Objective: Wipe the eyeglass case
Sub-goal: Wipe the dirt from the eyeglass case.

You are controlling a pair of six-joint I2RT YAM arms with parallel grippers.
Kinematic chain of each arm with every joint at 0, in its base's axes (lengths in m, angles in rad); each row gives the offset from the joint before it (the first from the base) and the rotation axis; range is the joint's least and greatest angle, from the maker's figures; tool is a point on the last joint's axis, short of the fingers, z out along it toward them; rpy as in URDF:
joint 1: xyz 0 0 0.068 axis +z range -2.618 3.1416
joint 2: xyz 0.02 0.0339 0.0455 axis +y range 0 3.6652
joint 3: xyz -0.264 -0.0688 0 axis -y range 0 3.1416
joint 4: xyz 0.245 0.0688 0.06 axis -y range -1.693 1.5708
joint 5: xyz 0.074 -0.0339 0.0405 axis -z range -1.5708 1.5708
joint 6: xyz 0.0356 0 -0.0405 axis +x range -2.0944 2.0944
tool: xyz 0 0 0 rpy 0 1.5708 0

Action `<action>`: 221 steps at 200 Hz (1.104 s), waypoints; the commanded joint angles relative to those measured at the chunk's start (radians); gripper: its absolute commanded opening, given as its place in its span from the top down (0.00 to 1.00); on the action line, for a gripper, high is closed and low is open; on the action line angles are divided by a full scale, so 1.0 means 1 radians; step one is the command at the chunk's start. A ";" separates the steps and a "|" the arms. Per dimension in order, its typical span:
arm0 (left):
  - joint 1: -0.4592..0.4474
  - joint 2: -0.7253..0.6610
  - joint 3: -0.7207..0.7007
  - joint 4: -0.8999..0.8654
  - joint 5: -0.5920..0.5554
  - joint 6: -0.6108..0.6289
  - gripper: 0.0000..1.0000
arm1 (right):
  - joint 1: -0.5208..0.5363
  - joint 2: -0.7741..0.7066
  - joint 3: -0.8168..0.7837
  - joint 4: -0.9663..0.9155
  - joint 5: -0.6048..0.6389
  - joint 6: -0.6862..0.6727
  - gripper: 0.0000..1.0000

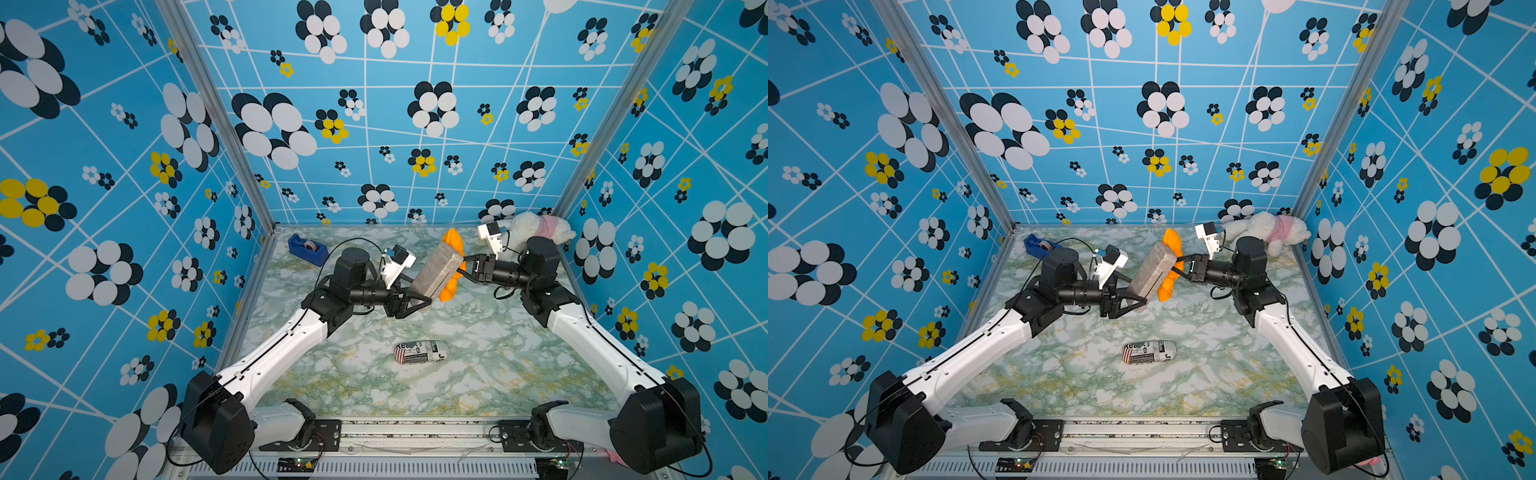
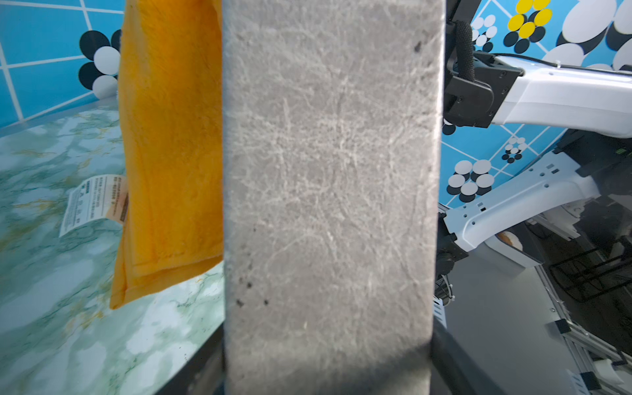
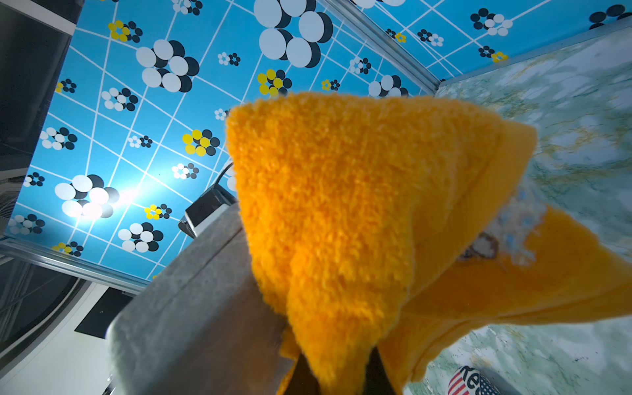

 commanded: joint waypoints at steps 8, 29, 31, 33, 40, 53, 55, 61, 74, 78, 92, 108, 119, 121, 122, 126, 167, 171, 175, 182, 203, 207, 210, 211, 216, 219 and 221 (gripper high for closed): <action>0.010 0.061 0.070 -0.038 0.119 -0.012 0.94 | 0.011 -0.004 0.032 0.145 -0.100 0.078 1.00; 0.010 0.075 0.073 -0.123 0.124 0.050 0.96 | -0.013 -0.036 0.088 0.009 -0.123 -0.002 1.00; 0.010 0.073 0.071 -0.130 0.121 0.058 0.96 | -0.020 -0.044 0.104 -0.049 -0.121 -0.040 1.00; 0.010 0.071 0.070 -0.137 0.118 0.066 0.95 | -0.025 -0.050 0.116 -0.093 -0.117 -0.068 1.00; 0.011 0.062 0.062 -0.158 0.106 0.090 0.96 | -0.047 -0.070 0.168 -0.257 -0.089 -0.177 1.00; 0.017 0.042 0.051 -0.195 0.083 0.135 0.96 | -0.084 -0.082 0.266 -0.520 -0.023 -0.350 1.00; 0.018 0.040 0.049 -0.201 0.080 0.139 0.96 | -0.091 -0.081 0.283 -0.569 -0.009 -0.380 1.00; 0.023 0.032 0.047 -0.218 0.073 0.158 0.96 | -0.107 -0.078 0.317 -0.631 0.009 -0.417 1.00; 0.035 0.023 0.047 -0.241 0.072 0.178 0.97 | -0.136 -0.067 0.353 -0.663 0.009 -0.412 1.00; 0.037 0.022 0.047 -0.245 0.075 0.183 0.97 | -0.140 -0.064 0.360 -0.663 0.004 -0.407 1.00; 0.044 0.015 0.051 -0.254 0.073 0.199 0.97 | -0.142 -0.053 0.389 -0.663 -0.020 -0.381 1.00; 0.047 0.011 0.056 -0.258 0.067 0.209 0.97 | -0.140 -0.053 0.381 -0.607 -0.074 -0.318 1.00; 0.050 0.012 0.057 -0.251 0.069 0.208 0.97 | -0.129 -0.057 0.356 -0.556 -0.132 -0.282 1.00; 0.051 0.012 0.058 -0.249 0.069 0.207 0.97 | -0.126 -0.058 0.351 -0.550 -0.141 -0.278 1.00; 0.050 0.012 0.058 -0.247 0.070 0.207 0.97 | -0.125 -0.059 0.347 -0.548 -0.144 -0.276 1.00; 0.049 0.014 0.057 -0.238 0.072 0.204 0.97 | -0.119 -0.060 0.340 -0.541 -0.154 -0.273 1.00; 0.049 0.034 0.115 -0.312 0.103 0.264 0.97 | -0.064 -0.001 0.284 -0.615 -0.167 -0.358 1.00; 0.048 0.032 0.122 -0.327 0.103 0.276 0.97 | -0.062 0.006 0.292 -0.631 -0.161 -0.372 1.00; 0.047 0.030 0.129 -0.343 0.103 0.288 0.97 | -0.061 0.016 0.302 -0.643 -0.156 -0.385 1.00; 0.046 0.028 0.138 -0.372 0.107 0.313 0.97 | -0.058 0.034 0.319 -0.662 -0.156 -0.403 1.00; 0.041 0.017 0.169 -0.437 0.125 0.370 0.97 | -0.045 0.083 0.377 -0.752 -0.140 -0.486 1.00; 0.039 0.014 0.173 -0.446 0.127 0.381 0.97 | -0.044 0.089 0.381 -0.757 -0.141 -0.493 1.00; 0.036 0.012 0.177 -0.451 0.128 0.387 0.97 | -0.042 0.095 0.383 -0.760 -0.141 -0.498 1.00; 0.035 0.011 0.177 -0.452 0.128 0.390 0.97 | -0.042 0.097 0.384 -0.761 -0.141 -0.500 1.00; 0.032 0.002 0.179 -0.455 0.126 0.399 0.98 | -0.041 0.106 0.386 -0.762 -0.138 -0.504 1.00; 0.029 -0.001 0.180 -0.454 0.123 0.400 0.98 | -0.040 0.112 0.385 -0.762 -0.134 -0.504 1.00; 0.027 -0.004 0.179 -0.452 0.121 0.400 0.98 | -0.041 0.114 0.384 -0.762 -0.131 -0.504 1.00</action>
